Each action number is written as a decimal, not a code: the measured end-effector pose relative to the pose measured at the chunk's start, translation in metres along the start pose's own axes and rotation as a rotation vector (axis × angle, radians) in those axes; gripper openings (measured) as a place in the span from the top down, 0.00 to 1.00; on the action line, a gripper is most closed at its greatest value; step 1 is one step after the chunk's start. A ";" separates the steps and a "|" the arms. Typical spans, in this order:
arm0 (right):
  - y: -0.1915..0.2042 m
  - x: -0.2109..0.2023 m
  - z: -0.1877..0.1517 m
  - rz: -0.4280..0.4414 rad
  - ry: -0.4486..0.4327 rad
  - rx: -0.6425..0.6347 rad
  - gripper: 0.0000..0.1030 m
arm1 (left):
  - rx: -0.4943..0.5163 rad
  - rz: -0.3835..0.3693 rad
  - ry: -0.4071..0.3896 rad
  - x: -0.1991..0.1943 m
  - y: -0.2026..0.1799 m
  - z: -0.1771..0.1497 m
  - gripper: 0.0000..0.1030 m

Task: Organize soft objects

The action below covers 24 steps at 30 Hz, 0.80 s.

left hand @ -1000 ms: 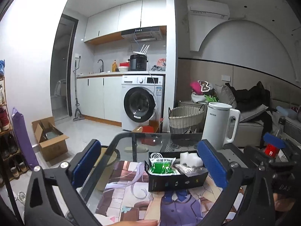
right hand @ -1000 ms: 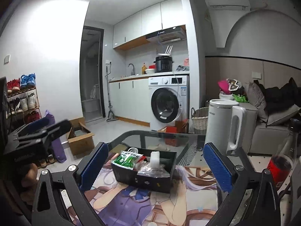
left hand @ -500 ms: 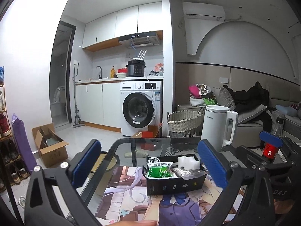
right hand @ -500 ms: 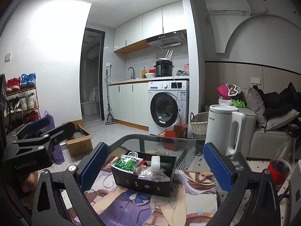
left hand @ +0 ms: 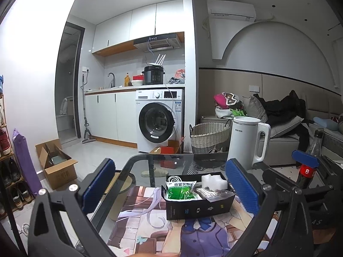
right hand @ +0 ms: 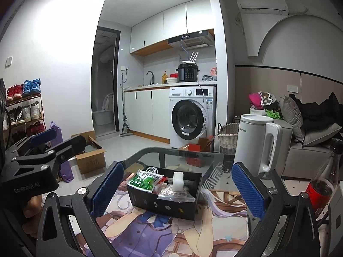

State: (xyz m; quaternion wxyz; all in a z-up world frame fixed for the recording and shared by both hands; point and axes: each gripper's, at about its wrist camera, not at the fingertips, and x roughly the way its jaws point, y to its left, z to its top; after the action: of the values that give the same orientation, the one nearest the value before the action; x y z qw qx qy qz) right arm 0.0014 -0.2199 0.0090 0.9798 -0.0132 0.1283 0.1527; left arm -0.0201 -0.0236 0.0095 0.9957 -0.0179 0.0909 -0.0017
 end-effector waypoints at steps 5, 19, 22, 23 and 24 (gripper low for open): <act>0.000 0.000 0.000 0.000 -0.004 0.001 0.00 | -0.008 0.004 -0.002 0.000 0.001 0.000 0.00; 0.001 -0.001 -0.001 -0.004 -0.005 0.005 0.00 | -0.004 0.006 -0.001 0.000 0.001 0.001 0.00; 0.000 -0.001 -0.001 -0.004 -0.004 0.003 0.00 | 0.000 0.012 0.002 0.001 0.000 0.000 0.00; 0.001 -0.001 -0.001 -0.004 -0.004 0.003 0.00 | -0.001 0.011 0.004 0.002 0.000 0.000 0.00; 0.001 -0.001 -0.001 -0.004 -0.005 0.003 0.00 | -0.002 0.012 0.005 0.002 0.000 0.000 0.00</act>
State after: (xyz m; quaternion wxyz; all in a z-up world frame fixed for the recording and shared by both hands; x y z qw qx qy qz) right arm 0.0002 -0.2196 0.0079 0.9804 -0.0118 0.1262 0.1506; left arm -0.0182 -0.0237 0.0096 0.9954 -0.0184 0.0934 0.0043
